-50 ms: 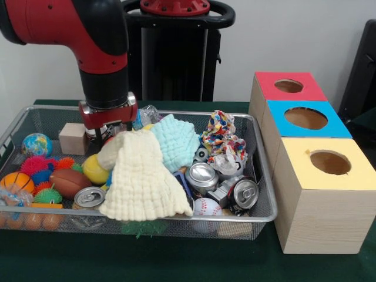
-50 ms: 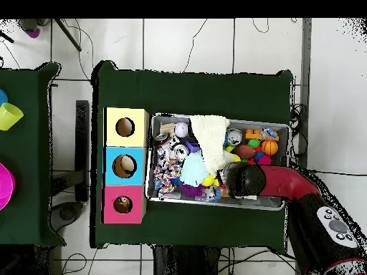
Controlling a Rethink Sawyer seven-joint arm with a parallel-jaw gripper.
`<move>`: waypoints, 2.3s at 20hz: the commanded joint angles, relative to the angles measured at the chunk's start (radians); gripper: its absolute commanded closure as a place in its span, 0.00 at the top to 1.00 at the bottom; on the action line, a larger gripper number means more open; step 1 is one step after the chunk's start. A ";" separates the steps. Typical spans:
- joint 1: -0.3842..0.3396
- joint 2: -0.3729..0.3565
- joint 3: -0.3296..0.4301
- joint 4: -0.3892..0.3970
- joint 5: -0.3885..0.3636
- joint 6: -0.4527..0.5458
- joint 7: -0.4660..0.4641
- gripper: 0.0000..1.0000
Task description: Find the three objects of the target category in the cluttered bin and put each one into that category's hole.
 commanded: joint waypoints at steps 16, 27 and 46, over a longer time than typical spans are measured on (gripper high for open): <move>0.024 -0.131 0.112 -0.228 0.074 0.493 -0.128 1.00; 0.046 0.043 0.151 -0.478 0.018 0.571 -0.219 1.00; 0.112 0.337 0.260 -0.927 -0.053 0.745 -0.478 1.00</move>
